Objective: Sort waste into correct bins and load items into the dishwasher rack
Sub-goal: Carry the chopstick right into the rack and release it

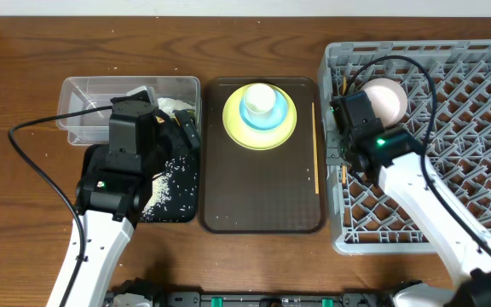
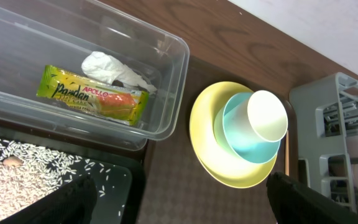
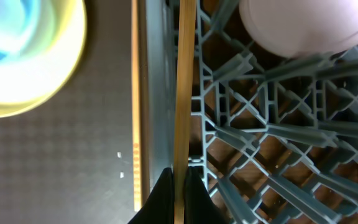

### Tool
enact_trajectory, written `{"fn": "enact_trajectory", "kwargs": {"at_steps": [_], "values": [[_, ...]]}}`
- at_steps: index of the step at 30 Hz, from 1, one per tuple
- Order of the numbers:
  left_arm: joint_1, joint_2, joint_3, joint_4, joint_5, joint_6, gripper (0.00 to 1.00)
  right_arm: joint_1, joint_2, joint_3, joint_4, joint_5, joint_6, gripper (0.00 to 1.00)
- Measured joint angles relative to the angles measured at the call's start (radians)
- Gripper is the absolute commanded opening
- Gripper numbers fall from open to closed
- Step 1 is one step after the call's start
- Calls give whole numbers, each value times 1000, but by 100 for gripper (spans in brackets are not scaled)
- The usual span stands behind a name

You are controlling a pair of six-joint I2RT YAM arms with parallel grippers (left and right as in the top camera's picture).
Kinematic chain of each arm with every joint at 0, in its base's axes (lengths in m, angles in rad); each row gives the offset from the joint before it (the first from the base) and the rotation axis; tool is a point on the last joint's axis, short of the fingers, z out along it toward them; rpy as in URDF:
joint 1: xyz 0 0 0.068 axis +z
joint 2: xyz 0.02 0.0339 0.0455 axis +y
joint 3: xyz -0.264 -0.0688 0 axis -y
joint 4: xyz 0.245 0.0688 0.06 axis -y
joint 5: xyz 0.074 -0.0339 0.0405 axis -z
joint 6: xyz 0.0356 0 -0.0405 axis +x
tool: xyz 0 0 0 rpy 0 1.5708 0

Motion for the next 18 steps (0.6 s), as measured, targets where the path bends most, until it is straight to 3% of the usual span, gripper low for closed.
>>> {"fn": "enact_trajectory", "kwargs": {"at_steps": [15,18], "values": [[0,0,0,0,0,0,90,-14,80,-2,19,2,-64,1],[0,0,0,0,0,0,90,-14,80,-2,19,0,-75,11]]}}
